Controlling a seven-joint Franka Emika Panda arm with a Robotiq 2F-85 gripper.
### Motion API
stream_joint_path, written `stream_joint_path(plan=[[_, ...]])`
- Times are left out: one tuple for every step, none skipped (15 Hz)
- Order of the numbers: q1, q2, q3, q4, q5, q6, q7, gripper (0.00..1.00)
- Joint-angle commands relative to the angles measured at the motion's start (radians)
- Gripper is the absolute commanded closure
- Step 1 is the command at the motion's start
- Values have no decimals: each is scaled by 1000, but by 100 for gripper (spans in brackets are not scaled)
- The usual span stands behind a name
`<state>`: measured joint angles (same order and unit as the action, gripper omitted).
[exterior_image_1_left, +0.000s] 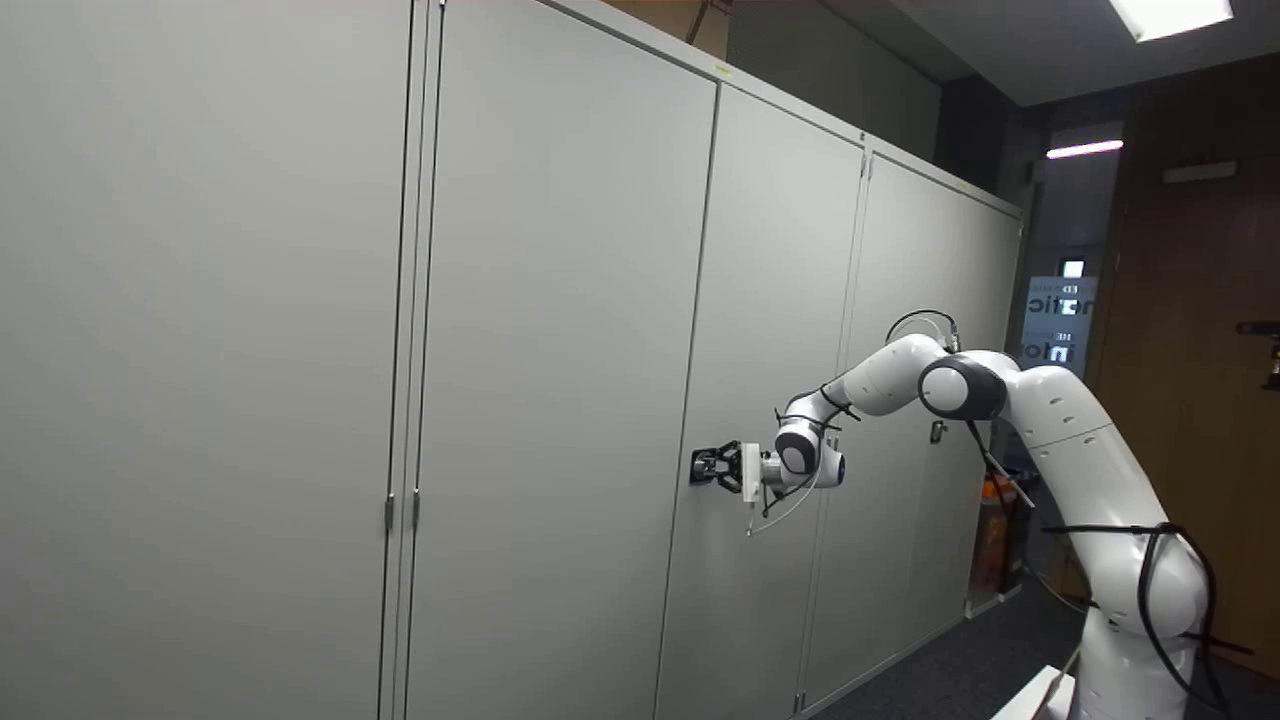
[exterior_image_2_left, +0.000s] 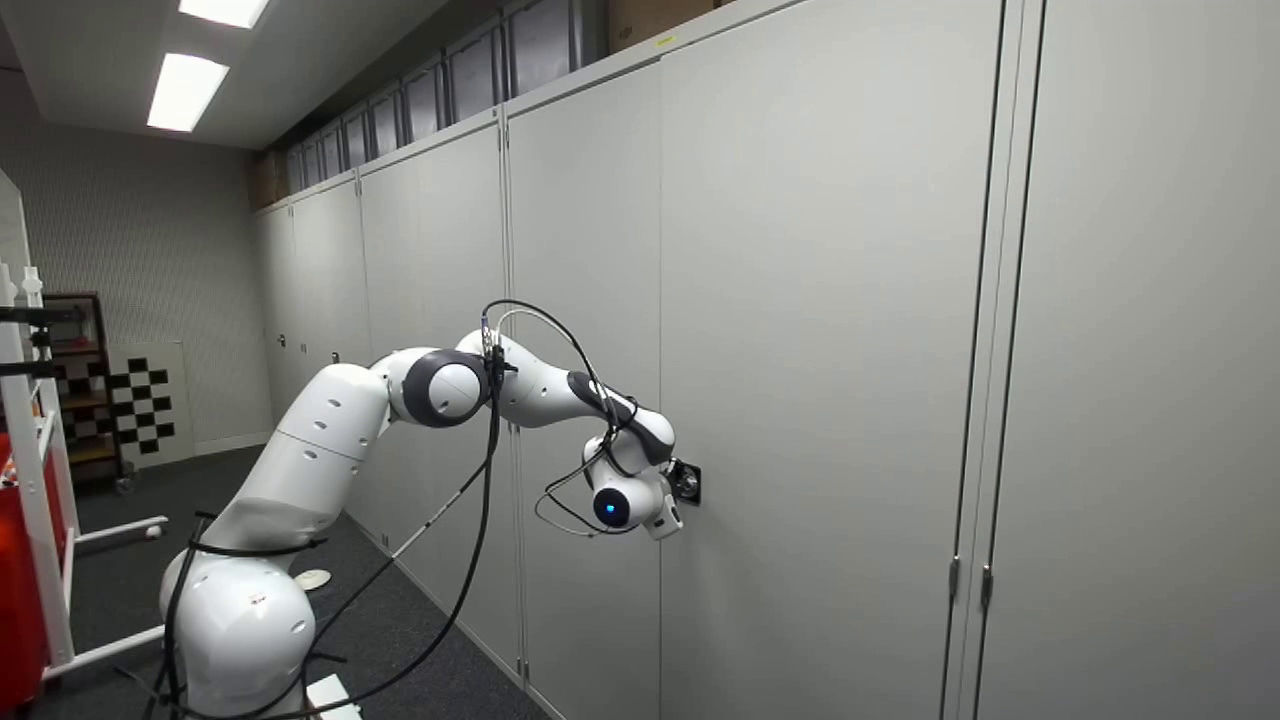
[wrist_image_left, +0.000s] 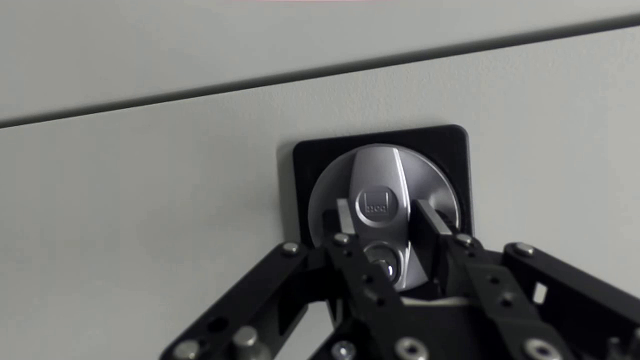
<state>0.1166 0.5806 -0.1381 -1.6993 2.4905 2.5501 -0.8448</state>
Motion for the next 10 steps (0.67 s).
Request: stream_joint_path(plan=[[4, 3, -4, 25, 0, -17, -11, 89], [4, 2, -4, 21, -4, -19, -12, 92], [3, -1, -3, 17, -8, -21, -16, 92], [3, -4, -2, 12, -12, -24, -18, 92], [3, -7, -2, 7, -14, -26, -22, 92], [2, -9, -1, 2, -16, -29, -23, 92], [2, -14, -1, -5, -18, -31, -25, 92], [1, -16, -1, -8, -18, -34, -28, 92], [1, -19, -1, -14, -18, -38, -30, 92], [0, -20, -1, -18, -19, -40, -31, 92]])
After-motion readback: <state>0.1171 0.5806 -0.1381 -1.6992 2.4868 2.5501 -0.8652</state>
